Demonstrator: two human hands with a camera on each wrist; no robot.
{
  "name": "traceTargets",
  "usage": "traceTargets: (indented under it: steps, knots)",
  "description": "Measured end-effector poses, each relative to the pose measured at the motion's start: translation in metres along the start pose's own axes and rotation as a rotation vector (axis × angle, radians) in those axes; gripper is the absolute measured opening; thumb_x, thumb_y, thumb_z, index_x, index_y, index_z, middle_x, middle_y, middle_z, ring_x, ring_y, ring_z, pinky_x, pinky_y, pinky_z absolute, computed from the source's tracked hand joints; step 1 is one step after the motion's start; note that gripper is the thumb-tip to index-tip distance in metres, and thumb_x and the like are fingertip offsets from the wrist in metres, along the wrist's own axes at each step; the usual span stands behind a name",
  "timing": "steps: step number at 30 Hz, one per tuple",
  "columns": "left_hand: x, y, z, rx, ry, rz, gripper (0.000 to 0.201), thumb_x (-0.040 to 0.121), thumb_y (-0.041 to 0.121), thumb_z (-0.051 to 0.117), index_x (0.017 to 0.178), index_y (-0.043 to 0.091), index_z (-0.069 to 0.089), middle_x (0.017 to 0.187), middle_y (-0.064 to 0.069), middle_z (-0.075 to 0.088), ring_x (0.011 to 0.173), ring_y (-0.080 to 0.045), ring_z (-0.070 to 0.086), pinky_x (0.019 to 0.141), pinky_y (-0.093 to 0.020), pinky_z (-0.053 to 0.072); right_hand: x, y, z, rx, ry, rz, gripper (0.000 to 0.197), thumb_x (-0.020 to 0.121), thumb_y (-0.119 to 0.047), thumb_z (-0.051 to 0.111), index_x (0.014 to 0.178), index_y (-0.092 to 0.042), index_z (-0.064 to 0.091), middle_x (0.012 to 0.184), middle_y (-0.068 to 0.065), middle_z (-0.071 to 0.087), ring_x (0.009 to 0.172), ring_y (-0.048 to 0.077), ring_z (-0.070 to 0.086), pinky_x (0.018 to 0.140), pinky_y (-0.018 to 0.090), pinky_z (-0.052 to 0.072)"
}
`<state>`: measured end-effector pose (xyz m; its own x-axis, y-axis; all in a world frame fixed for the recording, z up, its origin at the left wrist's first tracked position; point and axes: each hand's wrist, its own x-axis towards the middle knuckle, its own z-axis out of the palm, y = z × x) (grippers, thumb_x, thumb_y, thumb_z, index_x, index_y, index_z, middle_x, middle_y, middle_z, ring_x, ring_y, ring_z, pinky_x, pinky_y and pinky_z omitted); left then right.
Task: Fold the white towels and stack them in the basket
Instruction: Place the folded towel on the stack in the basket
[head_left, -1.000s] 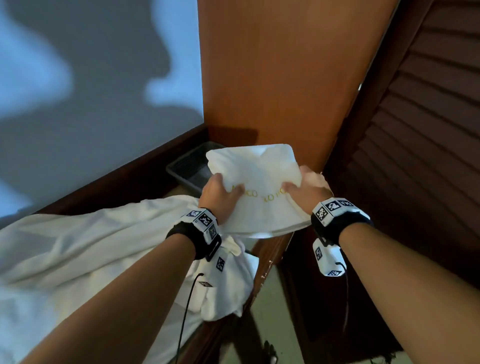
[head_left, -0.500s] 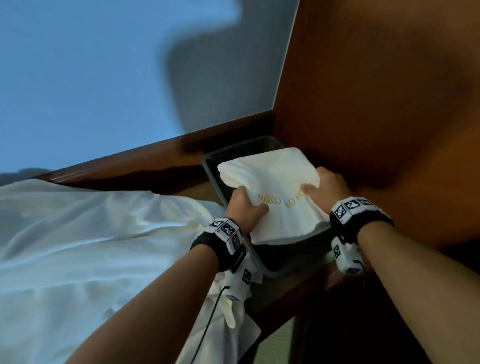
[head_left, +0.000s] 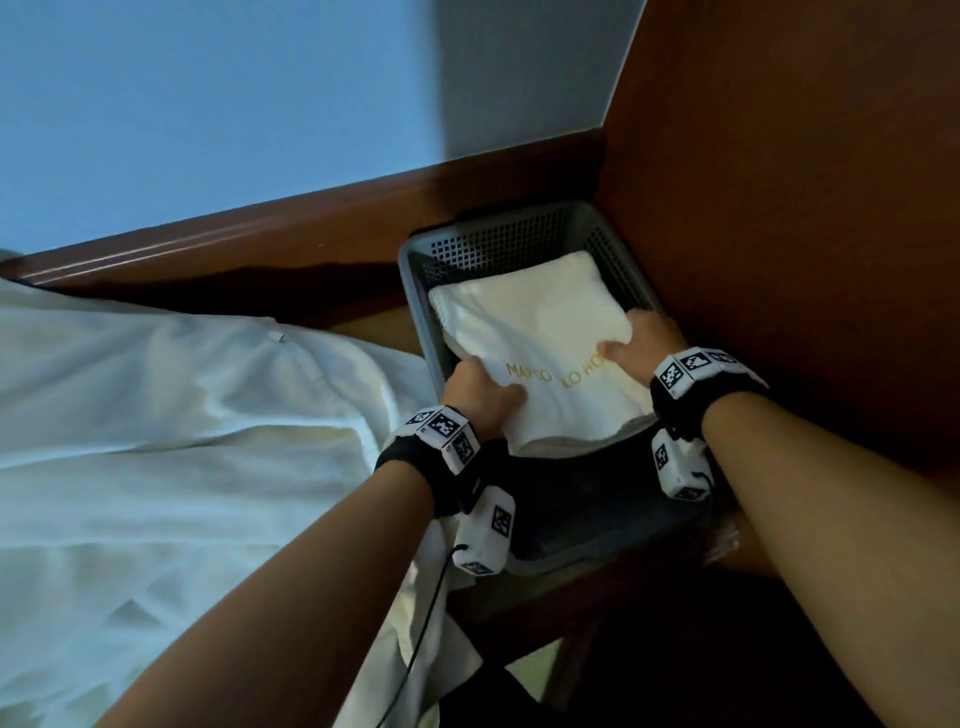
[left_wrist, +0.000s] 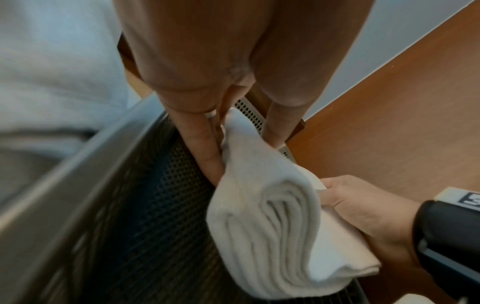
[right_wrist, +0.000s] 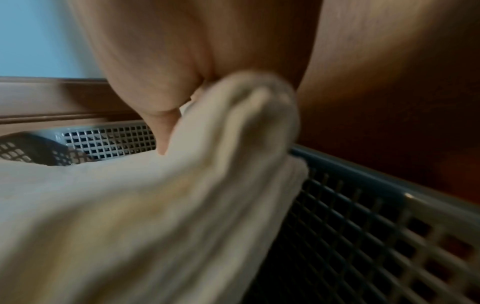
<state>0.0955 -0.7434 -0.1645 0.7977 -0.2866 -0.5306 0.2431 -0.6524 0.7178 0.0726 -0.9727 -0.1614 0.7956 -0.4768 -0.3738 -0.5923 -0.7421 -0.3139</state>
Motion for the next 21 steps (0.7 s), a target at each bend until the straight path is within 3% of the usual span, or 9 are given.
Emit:
traceTargets:
  steps: [2, 4, 6, 7, 10, 13, 15, 18, 21]
  knots:
    - [-0.004, -0.006, 0.007, 0.120, -0.037, 0.000, 0.041, 0.090, 0.023, 0.072, 0.121, -0.002, 0.060, 0.124, -0.015, 0.065, 0.111, -0.033, 0.064, 0.083, -0.034, 0.053, -0.006, 0.012, 0.007, -0.066, -0.084, 0.047, 0.042, 0.089, -0.035, 0.069, 0.113, -0.002, 0.060, 0.115, 0.018, 0.064, 0.102, 0.036, 0.062, 0.084, 0.038, 0.051]
    - [-0.010, -0.007, 0.010, 0.304, -0.083, 0.022, 0.040, 0.092, 0.028, 0.068, 0.117, -0.002, 0.058, 0.120, -0.018, 0.063, 0.110, -0.035, 0.061, 0.076, -0.033, 0.046, -0.015, 0.020, 0.013, -0.170, -0.145, 0.055, 0.030, 0.091, -0.026, 0.066, 0.109, -0.002, 0.061, 0.112, 0.017, 0.065, 0.092, 0.033, 0.062, 0.072, 0.032, 0.048]
    - [-0.015, -0.006, 0.010, 0.432, -0.112, 0.070, 0.033, 0.095, 0.033, 0.065, 0.103, 0.002, 0.055, 0.107, -0.016, 0.058, 0.098, -0.034, 0.059, 0.072, -0.033, 0.041, -0.023, 0.023, 0.017, -0.258, -0.163, 0.055, 0.016, 0.091, -0.015, 0.061, 0.102, -0.002, 0.063, 0.106, 0.017, 0.067, 0.078, 0.029, 0.057, 0.056, 0.027, 0.039]
    - [-0.017, -0.007, 0.010, 0.459, -0.120, 0.080, 0.032, 0.095, 0.034, 0.064, 0.092, 0.005, 0.050, 0.099, -0.013, 0.054, 0.089, -0.031, 0.056, 0.070, -0.033, 0.041, -0.028, 0.022, 0.017, -0.289, -0.164, 0.054, 0.015, 0.090, -0.013, 0.060, 0.102, -0.003, 0.063, 0.104, 0.017, 0.067, 0.076, 0.028, 0.056, 0.054, 0.026, 0.037]
    - [-0.028, -0.008, 0.006, 0.547, -0.116, 0.126, 0.037, 0.096, 0.035, 0.062, 0.076, 0.009, 0.046, 0.094, -0.011, 0.056, 0.082, -0.028, 0.054, 0.065, -0.034, 0.043, -0.043, 0.009, 0.015, -0.303, -0.136, 0.016, 0.027, 0.091, -0.019, 0.061, 0.115, -0.006, 0.061, 0.112, 0.015, 0.064, 0.091, 0.031, 0.061, 0.069, 0.029, 0.047]
    - [-0.047, -0.011, -0.012, 0.535, -0.115, 0.215, 0.035, 0.096, 0.038, 0.062, 0.109, 0.005, 0.066, 0.111, -0.013, 0.066, 0.101, -0.031, 0.063, 0.077, -0.035, 0.050, -0.060, -0.017, 0.012, -0.237, -0.090, -0.051, 0.032, 0.090, -0.026, 0.064, 0.115, -0.006, 0.063, 0.113, 0.015, 0.064, 0.098, 0.033, 0.063, 0.082, 0.035, 0.053]
    - [-0.062, -0.014, -0.034, 0.491, -0.064, 0.288, 0.036, 0.095, 0.039, 0.062, 0.116, 0.010, 0.069, 0.113, -0.010, 0.069, 0.105, -0.027, 0.064, 0.084, -0.033, 0.050, -0.074, -0.039, 0.010, -0.199, -0.048, -0.100, 0.033, 0.089, -0.028, 0.065, 0.115, -0.007, 0.065, 0.110, 0.015, 0.066, 0.097, 0.034, 0.064, 0.083, 0.036, 0.054]
    - [-0.091, -0.024, -0.087, 0.445, 0.072, 0.363, 0.027, 0.093, 0.036, 0.063, 0.106, 0.015, 0.073, 0.103, -0.005, 0.072, 0.099, -0.024, 0.067, 0.082, -0.033, 0.051, -0.101, -0.077, 0.010, -0.145, 0.001, -0.182, 0.032, 0.089, -0.032, 0.067, 0.114, -0.013, 0.067, 0.112, 0.014, 0.066, 0.100, 0.033, 0.063, 0.085, 0.035, 0.053]
    - [-0.129, -0.049, -0.154, 0.433, 0.189, 0.375, 0.023, 0.094, 0.035, 0.063, 0.104, 0.017, 0.074, 0.099, -0.002, 0.072, 0.097, -0.024, 0.066, 0.085, -0.035, 0.052, -0.139, -0.123, 0.018, -0.098, 0.020, -0.277, 0.022, 0.090, -0.029, 0.065, 0.104, -0.013, 0.070, 0.103, 0.012, 0.067, 0.096, 0.032, 0.063, 0.083, 0.036, 0.053]
